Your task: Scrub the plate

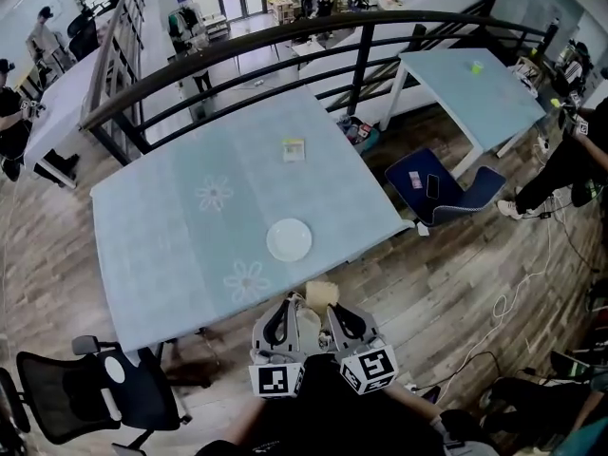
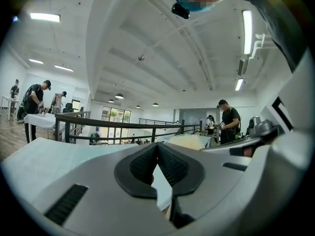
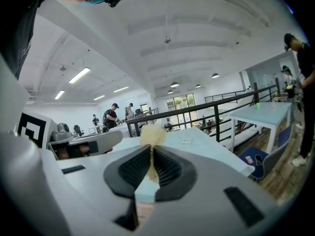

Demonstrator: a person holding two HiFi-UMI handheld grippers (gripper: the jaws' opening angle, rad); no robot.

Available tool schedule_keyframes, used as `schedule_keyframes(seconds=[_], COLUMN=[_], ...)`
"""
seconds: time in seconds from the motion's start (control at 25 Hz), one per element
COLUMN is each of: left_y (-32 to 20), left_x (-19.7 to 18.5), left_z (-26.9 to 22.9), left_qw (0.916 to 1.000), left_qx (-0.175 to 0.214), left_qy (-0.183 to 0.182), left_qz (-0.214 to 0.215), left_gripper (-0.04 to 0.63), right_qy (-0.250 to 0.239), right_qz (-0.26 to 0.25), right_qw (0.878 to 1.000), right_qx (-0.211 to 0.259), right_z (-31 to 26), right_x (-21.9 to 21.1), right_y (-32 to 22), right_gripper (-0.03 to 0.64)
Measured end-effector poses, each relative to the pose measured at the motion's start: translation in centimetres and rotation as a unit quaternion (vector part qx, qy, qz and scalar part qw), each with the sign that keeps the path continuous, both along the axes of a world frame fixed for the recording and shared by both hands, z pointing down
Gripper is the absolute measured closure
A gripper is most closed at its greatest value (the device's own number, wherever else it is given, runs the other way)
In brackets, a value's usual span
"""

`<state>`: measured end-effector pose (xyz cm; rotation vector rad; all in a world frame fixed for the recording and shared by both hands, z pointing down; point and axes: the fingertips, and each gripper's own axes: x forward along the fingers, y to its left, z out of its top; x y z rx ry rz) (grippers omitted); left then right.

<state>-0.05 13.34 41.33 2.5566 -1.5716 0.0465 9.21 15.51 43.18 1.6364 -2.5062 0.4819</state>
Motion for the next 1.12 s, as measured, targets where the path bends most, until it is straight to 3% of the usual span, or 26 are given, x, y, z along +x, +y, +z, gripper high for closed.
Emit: schedule_keyframes(seconds=[0.48, 0.76, 1.12], left_y=[-9.9, -14.6, -18.1], left_x=[1.6, 3.1, -0.3], left_z=[1.2, 0.2, 1.8], left_qw=[0.9996, 0.9996, 0.9992], left_qx=[-0.019, -0.007, -0.03], left_qy=[0.02, 0.023, 0.021], left_qz=[-0.004, 0.014, -0.013], left_gripper=[0.583, 0.583, 0.583], right_qy=[0.035, 0.034, 0.055], right_qz=[0.006, -0.002, -0.038], right_qw=[0.999, 0.999, 0.997], right_qx=[-0.028, -0.04, -0.049], right_z=[1.4, 0.8, 1.0], right_x=[2.0, 2.0, -1.4], right_y=[-8.8, -13.9, -18.4], right_gripper=[0.589, 0.589, 0.589])
